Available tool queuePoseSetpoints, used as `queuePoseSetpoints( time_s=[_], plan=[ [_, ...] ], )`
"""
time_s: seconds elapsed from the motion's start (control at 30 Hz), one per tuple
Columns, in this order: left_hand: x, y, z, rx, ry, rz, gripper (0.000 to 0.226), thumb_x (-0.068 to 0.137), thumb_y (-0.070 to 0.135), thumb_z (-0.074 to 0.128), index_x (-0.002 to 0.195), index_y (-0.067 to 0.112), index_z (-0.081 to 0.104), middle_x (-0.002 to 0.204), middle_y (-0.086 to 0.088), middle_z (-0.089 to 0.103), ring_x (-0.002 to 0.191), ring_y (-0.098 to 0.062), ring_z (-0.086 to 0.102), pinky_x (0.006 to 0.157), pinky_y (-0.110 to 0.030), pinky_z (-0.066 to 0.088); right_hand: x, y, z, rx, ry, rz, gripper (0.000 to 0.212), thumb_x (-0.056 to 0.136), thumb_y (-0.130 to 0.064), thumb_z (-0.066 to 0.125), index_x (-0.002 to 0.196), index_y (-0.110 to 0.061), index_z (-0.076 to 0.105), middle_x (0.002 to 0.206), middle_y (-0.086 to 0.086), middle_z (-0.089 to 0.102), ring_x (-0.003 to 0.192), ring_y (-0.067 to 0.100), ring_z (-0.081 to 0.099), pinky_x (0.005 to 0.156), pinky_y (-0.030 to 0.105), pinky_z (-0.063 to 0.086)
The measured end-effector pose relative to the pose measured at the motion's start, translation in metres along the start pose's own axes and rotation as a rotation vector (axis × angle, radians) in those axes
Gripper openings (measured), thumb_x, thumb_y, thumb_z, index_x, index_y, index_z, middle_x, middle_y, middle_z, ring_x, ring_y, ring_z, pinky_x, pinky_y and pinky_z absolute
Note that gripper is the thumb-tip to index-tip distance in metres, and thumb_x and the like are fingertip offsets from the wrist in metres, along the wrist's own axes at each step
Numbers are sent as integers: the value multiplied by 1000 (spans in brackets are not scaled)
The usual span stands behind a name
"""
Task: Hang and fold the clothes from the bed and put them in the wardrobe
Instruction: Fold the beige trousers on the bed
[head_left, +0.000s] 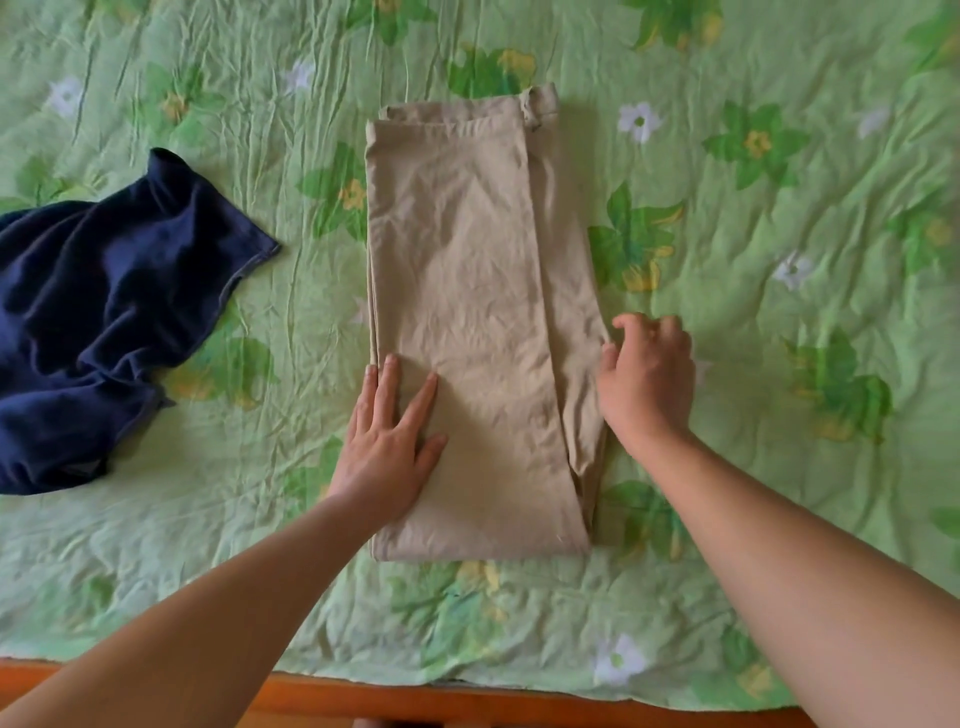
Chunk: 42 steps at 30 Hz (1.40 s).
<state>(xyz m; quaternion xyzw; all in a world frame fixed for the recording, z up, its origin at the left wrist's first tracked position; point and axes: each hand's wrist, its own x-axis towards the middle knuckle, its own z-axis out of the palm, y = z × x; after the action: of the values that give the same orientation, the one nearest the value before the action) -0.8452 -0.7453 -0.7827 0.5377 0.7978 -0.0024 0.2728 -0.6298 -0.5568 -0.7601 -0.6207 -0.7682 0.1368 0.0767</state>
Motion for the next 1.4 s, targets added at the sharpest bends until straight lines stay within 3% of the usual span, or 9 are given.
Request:
queuePoseSetpoints(
  time_s=[0.1, 0.17, 0.27, 0.6, 0.87, 0.97, 1.07, 1.23, 1.4],
  plan=[
    [-3, -2, 6, 15, 34, 11, 70, 102, 57, 35, 159, 41, -2, 162, -3, -34, 149, -23, -30, 121, -38, -8, -15, -5, 12, -110, -166, -446, 62, 102, -44, 47, 151, -7, 39, 157, 20, 34, 146, 39, 30, 117, 54, 30],
    [-4, -7, 10, 30, 51, 23, 69, 102, 60, 30, 158, 43, -6, 161, -5, -36, 150, -23, -29, 121, -38, -6, -15, 9, 21, -308, -406, -467, 84, 100, -67, 14, 161, -11, 1, 169, 11, -8, 155, 30, -10, 125, 53, 2],
    [-3, -19, 10, 93, 46, 62, 68, 101, 67, 18, 157, 44, -13, 162, -6, -34, 152, -23, -25, 123, -39, -1, -12, 31, 30, -468, -513, -391, 92, 86, -77, -17, 156, -17, -24, 161, 4, -36, 150, 31, -27, 123, 54, -8],
    [67, -17, -29, 102, 215, 70, 73, 102, 63, 23, 161, 30, -5, 164, -12, -25, 153, -28, -21, 125, -45, 1, 25, -43, 35, -255, -261, -577, 80, 98, -66, 23, 161, -17, 17, 169, 14, 5, 155, 37, 2, 120, 65, 12],
    [150, -42, -65, 194, 68, 54, 80, 95, 76, 5, 153, 33, -29, 163, -17, -25, 151, -29, -23, 125, -47, -4, 82, -81, 75, -442, -389, -522, 84, 93, -76, -3, 157, -25, -23, 161, 11, -35, 148, 32, -34, 120, 63, -7],
    [157, -38, -81, 33, 158, 30, 79, 96, 71, 23, 159, 35, -8, 168, -12, 0, 155, -28, 0, 124, -46, 8, 90, -90, 59, -306, -342, -505, 80, 95, -72, 25, 161, -27, 14, 167, 12, 1, 154, 34, 3, 120, 58, 11],
    [190, -30, -118, -326, 329, -80, 76, 94, 56, 50, 157, 33, 14, 156, -5, 33, 141, -26, 36, 113, -47, 34, 129, -107, 42, -27, -23, -418, 53, 90, -44, 61, 134, -15, 57, 136, 17, 48, 118, 41, 51, 93, 51, 44],
    [258, -20, -173, -687, 386, -229, 45, 99, 29, 58, 143, 22, 52, 124, 1, 65, 107, -15, 64, 93, -35, 55, 217, -146, 31, 173, -110, -119, 55, 99, -35, 59, 147, -19, 39, 130, 17, 59, 113, 39, 58, 88, 42, 50],
    [270, -23, -185, -740, 411, -195, 21, 90, 23, 69, 110, 27, 69, 79, 15, 60, 66, 2, 54, 61, -15, 46, 246, -151, 27, 441, -238, 131, 7, 93, -25, 66, 98, -22, 70, 113, 2, 69, 106, 25, 64, 84, 30, 48]
  ],
)
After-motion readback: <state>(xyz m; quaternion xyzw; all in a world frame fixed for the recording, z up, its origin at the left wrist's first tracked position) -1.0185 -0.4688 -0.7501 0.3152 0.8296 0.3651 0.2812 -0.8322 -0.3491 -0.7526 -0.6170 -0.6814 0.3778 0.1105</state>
